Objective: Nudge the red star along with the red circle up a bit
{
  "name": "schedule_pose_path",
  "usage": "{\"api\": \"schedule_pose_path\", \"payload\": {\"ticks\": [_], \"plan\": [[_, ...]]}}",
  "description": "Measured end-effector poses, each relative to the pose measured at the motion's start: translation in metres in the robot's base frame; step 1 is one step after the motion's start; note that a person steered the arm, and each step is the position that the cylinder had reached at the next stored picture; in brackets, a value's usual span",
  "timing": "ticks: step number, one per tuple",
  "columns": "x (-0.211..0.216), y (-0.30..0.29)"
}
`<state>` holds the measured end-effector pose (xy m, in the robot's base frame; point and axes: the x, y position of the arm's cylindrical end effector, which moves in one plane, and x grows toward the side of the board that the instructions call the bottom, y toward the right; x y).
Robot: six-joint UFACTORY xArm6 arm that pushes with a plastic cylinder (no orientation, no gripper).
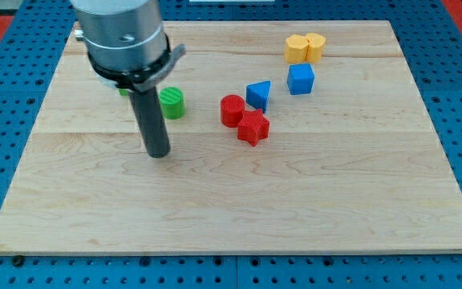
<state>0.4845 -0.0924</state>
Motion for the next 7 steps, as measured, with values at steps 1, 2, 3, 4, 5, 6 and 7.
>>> {"api": "schedule_pose_path", "payload": {"ticks": [1,2,3,4,5,6,7], "plan": [[0.014,0.05],[0.028,0.101],[0.024,0.162],[-0.016,0.188],[-0.035,0.174],[-0.019,0.172],[-0.018,0.131]]}}
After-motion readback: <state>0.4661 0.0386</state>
